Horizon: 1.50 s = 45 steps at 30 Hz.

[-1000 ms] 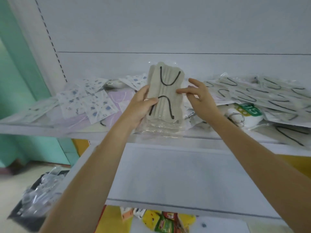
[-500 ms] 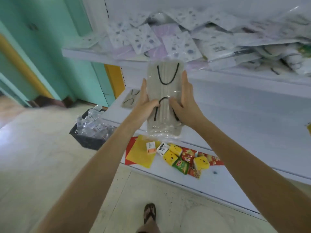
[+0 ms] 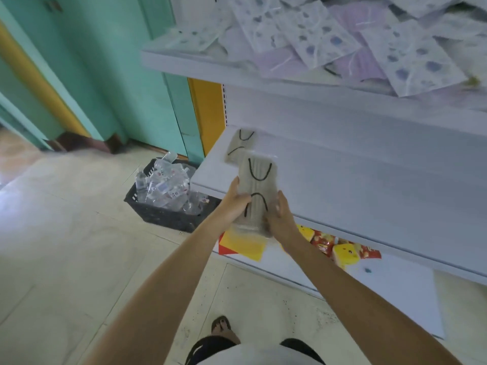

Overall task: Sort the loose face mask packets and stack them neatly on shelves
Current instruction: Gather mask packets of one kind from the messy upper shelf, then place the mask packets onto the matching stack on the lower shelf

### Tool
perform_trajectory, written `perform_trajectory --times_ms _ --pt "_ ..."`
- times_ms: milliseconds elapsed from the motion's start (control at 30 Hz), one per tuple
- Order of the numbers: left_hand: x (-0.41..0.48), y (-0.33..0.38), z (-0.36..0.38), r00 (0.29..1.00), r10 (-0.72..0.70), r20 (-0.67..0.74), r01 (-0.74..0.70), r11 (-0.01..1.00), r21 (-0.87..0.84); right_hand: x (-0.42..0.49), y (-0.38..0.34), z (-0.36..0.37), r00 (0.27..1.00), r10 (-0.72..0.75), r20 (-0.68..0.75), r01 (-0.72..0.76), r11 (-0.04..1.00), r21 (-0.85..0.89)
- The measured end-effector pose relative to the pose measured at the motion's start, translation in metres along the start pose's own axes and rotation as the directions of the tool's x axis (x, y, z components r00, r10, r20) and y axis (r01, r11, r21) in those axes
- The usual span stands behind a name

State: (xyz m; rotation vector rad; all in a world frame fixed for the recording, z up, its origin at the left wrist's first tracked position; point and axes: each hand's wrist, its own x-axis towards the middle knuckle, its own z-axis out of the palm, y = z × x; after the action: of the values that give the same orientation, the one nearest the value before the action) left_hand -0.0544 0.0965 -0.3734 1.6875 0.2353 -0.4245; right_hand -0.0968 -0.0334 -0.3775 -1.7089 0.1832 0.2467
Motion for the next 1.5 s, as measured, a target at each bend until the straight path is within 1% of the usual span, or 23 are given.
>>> perform_trajectory --times_ms 67,133,200,300,367,433,533,600,633,700,800,867,1000,1100,1167,1233,1267,1333,1433,1500 --pt "0.018 -0.005 -0.019 0.996 -0.066 0.068 0.057 0.991 0.122 0.020 0.001 0.016 0.995 0.020 -0.096 -0.017 0.999 0.033" --pt "0.037 -0.009 -0.035 0.991 -0.108 0.082 0.091 0.977 0.193 0.039 0.004 0.028 0.990 0.042 -0.136 -0.038 0.999 0.033" --pt "0.059 -0.013 -0.045 0.994 -0.099 0.048 0.087 0.973 0.214 0.058 0.007 0.036 0.987 0.075 -0.142 -0.072 0.997 0.025" --pt "0.097 -0.013 -0.052 0.998 -0.051 -0.025 0.056 0.966 0.253 0.097 0.011 0.042 0.977 0.115 -0.182 -0.106 0.993 0.058" --pt "0.130 -0.013 -0.056 0.998 -0.019 -0.066 0.036 0.965 0.261 0.131 0.012 0.043 0.976 0.102 -0.194 -0.102 0.995 0.008" --pt "0.164 -0.014 -0.059 0.996 0.017 -0.092 0.008 0.962 0.271 0.170 0.013 0.044 0.983 0.039 -0.179 -0.051 0.997 -0.060" --pt "0.217 -0.019 -0.064 0.977 0.162 -0.138 -0.113 0.944 0.311 0.229 0.019 0.046 0.984 -0.060 -0.167 0.032 0.986 -0.162" --pt "0.250 -0.022 -0.066 0.958 0.233 -0.165 -0.157 0.914 0.374 0.264 0.026 0.047 0.985 -0.080 -0.154 0.050 0.980 -0.191" --pt "0.265 -0.023 -0.066 0.954 0.242 -0.176 -0.152 0.898 0.414 0.280 0.031 0.047 0.987 -0.080 -0.136 0.051 0.977 -0.205" --pt "0.288 -0.027 -0.067 0.959 0.229 -0.167 -0.115 0.852 0.510 0.303 0.041 0.046 0.995 -0.045 -0.092 0.020 0.967 -0.253" --pt "0.315 -0.035 -0.065 0.974 0.193 -0.115 -0.075 0.763 0.642 0.330 0.057 0.042 0.999 0.004 -0.039 -0.018 0.934 -0.358" --pt "0.328 -0.040 -0.064 0.979 0.165 -0.119 -0.047 0.753 0.657 0.342 0.063 0.037 1.000 0.028 -0.014 -0.031 0.912 -0.410" --pt "0.346 -0.048 -0.064 0.979 0.163 -0.121 -0.038 0.733 0.679 0.357 0.068 0.031 0.996 0.080 0.048 -0.050 0.890 -0.454" --pt "0.352 -0.047 -0.068 0.989 0.127 -0.075 -0.033 0.689 0.724 0.362 0.068 0.031 0.992 0.106 0.070 -0.059 0.871 -0.487" --pt "0.346 -0.044 -0.073 0.993 0.114 -0.032 -0.050 0.650 0.758 0.356 0.068 0.030 0.991 0.123 0.046 -0.082 0.858 -0.507" --pt "0.327 -0.041 -0.080 0.991 0.131 -0.026 -0.070 0.676 0.733 0.339 0.067 0.026 0.996 0.088 0.032 -0.054 0.816 -0.575" --pt "0.314 -0.039 -0.085 0.987 0.160 -0.029 -0.090 0.687 0.721 0.327 0.065 0.023 0.998 0.053 0.046 -0.012 0.779 -0.627" --pt "0.281 -0.031 -0.097 0.974 0.226 -0.003 -0.149 0.653 0.743 0.296 0.059 0.018 0.994 -0.015 0.111 0.090 0.692 -0.716" --pt "0.220 -0.013 -0.115 0.953 0.284 0.107 -0.251 0.541 0.802 0.235 0.041 0.018 0.967 -0.053 0.249 0.234 0.572 -0.786" --pt "0.175 0.004 -0.128 0.927 0.313 0.208 -0.335 0.435 0.836 0.192 0.024 0.020 0.932 -0.080 0.354 0.343 0.506 -0.791"
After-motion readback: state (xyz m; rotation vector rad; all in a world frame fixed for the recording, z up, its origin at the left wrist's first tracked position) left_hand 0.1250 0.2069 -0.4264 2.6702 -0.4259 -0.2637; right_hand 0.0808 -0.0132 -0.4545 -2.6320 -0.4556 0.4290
